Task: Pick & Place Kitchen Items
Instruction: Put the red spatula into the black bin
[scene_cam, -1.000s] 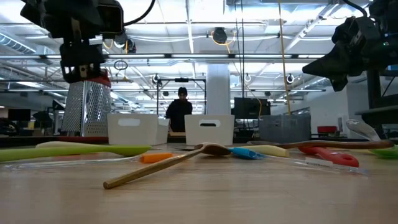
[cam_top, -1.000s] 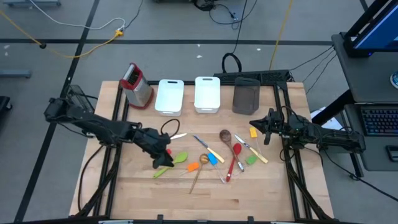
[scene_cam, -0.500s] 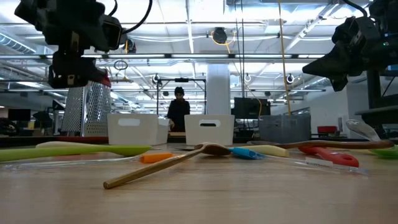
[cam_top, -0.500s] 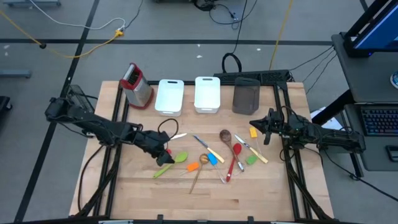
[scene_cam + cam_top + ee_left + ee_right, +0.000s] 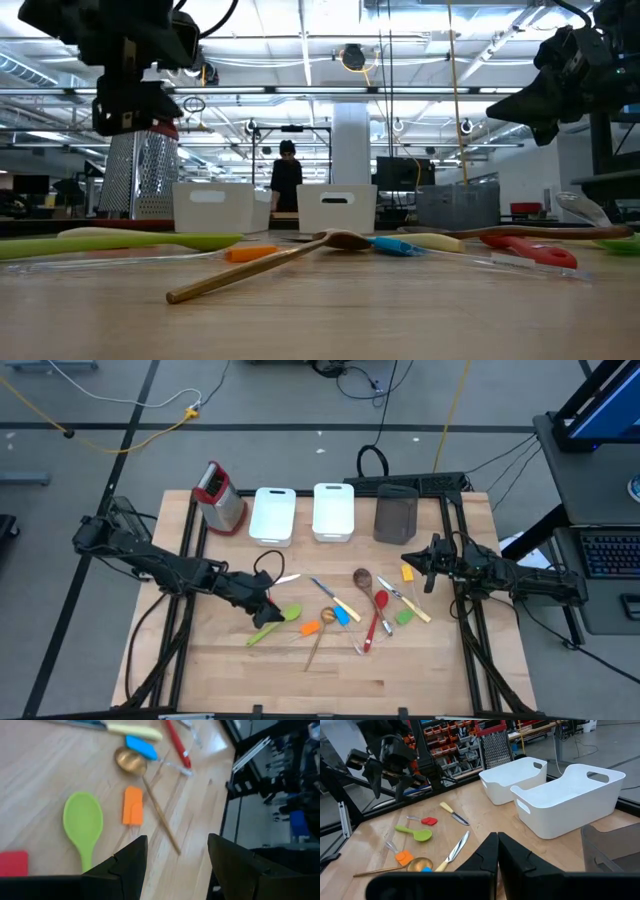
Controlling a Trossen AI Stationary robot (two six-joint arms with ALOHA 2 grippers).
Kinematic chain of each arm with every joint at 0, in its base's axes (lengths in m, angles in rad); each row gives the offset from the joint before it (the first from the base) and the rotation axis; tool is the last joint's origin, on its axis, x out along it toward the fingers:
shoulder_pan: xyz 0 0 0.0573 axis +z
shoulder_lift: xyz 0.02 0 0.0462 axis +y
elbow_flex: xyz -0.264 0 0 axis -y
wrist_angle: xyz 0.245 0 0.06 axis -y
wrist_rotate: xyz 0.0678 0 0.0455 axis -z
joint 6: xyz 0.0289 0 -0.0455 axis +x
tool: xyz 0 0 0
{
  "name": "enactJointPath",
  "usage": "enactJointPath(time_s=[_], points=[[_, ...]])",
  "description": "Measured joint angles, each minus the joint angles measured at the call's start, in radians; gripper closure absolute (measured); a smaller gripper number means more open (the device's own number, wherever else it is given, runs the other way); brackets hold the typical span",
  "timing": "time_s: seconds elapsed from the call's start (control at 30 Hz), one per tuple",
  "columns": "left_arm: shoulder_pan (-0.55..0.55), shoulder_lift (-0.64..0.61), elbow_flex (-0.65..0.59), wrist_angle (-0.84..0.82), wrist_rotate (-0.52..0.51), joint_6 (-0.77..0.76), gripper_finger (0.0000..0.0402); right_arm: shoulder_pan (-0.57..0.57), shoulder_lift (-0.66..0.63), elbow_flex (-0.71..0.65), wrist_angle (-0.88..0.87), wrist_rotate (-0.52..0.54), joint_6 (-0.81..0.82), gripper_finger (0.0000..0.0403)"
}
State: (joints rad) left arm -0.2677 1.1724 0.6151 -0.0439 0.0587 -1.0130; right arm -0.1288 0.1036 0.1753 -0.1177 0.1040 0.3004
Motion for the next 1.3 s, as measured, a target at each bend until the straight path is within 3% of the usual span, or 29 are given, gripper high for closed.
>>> enactJointPath(time_s=[0.27, 0.47, 0.6, 0.9, 1.3], points=[[0.004, 0.000, 0.000, -0.080, -0.209, -0.081, 0.0188, 0.000, 0.000, 0.000, 0.000, 0.000, 0.001, 0.0399], [-0.030, 0.000, 0.000, 0.020, -0.216, 0.005, 0.0188, 0.000, 0.000, 0.000, 0.000, 0.000, 0.001, 0.0399], [-0.057, 0.000, 0.000, -0.006, -0.205, 0.011, 0.0188, 0.000, 0.000, 0.000, 0.000, 0.000, 0.001, 0.0399], [-0.106, 0.038, 0.095, -0.499, -0.277, -0.111, 0.0188, 0.000, 0.000, 0.000, 0.000, 0.000, 0.002, 0.0398], [-0.092, 0.171, 0.098, -0.529, -0.192, -0.220, 0.0188, 0.000, 0.005, 0.000, -0.001, 0.000, 0.001, 0.0398]])
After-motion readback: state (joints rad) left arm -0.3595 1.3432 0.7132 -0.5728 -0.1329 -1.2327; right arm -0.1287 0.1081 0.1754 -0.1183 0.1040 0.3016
